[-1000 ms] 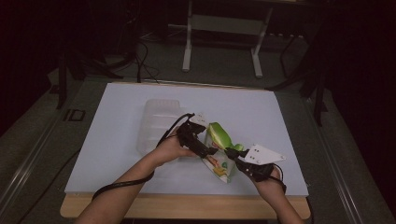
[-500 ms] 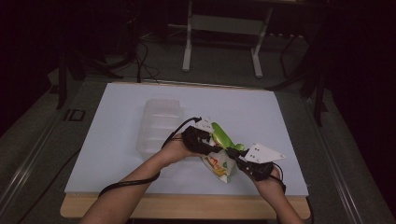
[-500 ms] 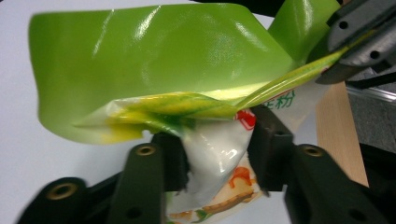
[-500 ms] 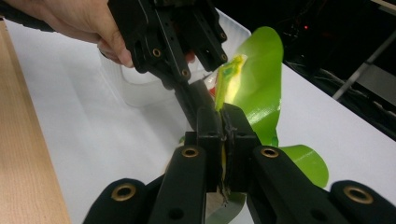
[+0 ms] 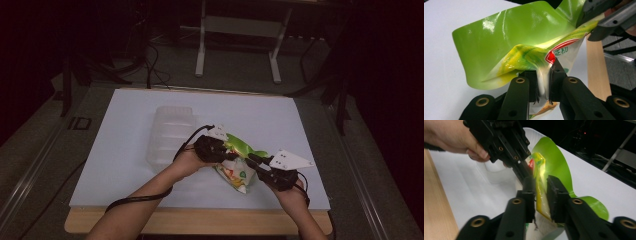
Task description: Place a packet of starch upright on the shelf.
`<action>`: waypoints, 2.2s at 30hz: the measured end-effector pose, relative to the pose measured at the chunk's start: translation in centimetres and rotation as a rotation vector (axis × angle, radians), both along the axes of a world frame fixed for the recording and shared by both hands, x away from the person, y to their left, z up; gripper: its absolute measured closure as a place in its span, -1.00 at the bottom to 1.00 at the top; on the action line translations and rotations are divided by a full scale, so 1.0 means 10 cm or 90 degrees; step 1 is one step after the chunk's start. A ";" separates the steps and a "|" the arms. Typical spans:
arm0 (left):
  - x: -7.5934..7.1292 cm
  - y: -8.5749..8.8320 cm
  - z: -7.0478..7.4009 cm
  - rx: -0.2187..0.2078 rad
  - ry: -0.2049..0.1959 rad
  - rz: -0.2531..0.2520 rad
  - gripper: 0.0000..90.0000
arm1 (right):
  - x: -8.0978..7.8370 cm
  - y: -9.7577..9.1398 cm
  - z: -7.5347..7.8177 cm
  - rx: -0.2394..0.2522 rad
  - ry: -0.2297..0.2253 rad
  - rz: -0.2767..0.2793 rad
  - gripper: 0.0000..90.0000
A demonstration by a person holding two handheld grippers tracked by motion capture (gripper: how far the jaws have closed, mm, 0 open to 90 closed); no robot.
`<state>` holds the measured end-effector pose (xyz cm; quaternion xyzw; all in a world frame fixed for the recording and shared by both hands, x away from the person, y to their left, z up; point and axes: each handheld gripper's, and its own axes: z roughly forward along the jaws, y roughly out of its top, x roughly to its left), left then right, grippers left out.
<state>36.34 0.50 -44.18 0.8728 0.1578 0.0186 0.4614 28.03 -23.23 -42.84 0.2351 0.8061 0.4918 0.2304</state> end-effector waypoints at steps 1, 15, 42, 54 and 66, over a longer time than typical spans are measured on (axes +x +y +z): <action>-0.01 0.00 0.01 -0.002 -0.001 0.001 0.82 | 0.00 0.00 0.02 0.007 0.001 -0.001 0.58; -0.11 0.03 0.43 -0.047 -0.039 0.036 0.83 | -0.14 -0.27 0.50 0.119 -0.061 -0.047 -0.77; -0.41 1.21 1.27 -0.093 -0.130 0.218 0.83 | -0.25 -0.87 0.49 0.135 -0.045 -0.145 -0.70; -0.60 1.62 1.08 -0.077 -0.133 0.324 0.83 | -0.25 -0.85 0.27 0.119 -0.035 -0.138 -0.71; -0.71 1.83 0.59 -0.126 -0.096 0.379 0.83 | -0.24 -0.85 0.14 0.116 -0.017 -0.136 -0.70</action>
